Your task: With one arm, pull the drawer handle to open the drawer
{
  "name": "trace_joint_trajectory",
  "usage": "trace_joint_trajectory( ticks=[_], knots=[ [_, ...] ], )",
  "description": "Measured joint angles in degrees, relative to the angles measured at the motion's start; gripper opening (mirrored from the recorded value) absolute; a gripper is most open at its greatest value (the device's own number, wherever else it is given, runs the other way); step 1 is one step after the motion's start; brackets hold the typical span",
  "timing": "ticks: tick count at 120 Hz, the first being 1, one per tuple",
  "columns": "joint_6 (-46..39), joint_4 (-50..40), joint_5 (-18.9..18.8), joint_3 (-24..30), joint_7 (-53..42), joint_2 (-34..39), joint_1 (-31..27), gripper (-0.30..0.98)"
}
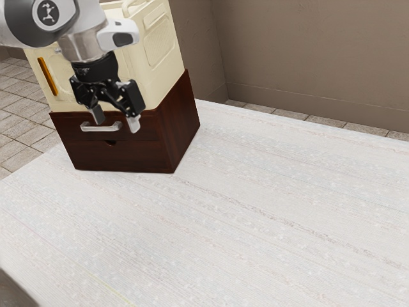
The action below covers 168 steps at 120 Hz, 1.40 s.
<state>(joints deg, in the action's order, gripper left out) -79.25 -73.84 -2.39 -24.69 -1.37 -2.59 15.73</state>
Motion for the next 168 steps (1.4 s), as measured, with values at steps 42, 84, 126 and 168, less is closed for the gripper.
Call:
trace_joint_trajectory(
  ticks=[42,84,126,168],
  knots=[
    [2.49,15.07,2.63,0.36,0.03,3.57,-3.14,0.69],
    [2.16,11.98,3.46,0.51,0.29,3.33,-7.76,0.69],
    [-5.42,-35.06,3.36,20.44,1.41,37.23,-12.28,0.69],
    [-8.66,-49.17,-1.50,22.75,-18.32,46.71,-11.35,0.69]
  ],
)
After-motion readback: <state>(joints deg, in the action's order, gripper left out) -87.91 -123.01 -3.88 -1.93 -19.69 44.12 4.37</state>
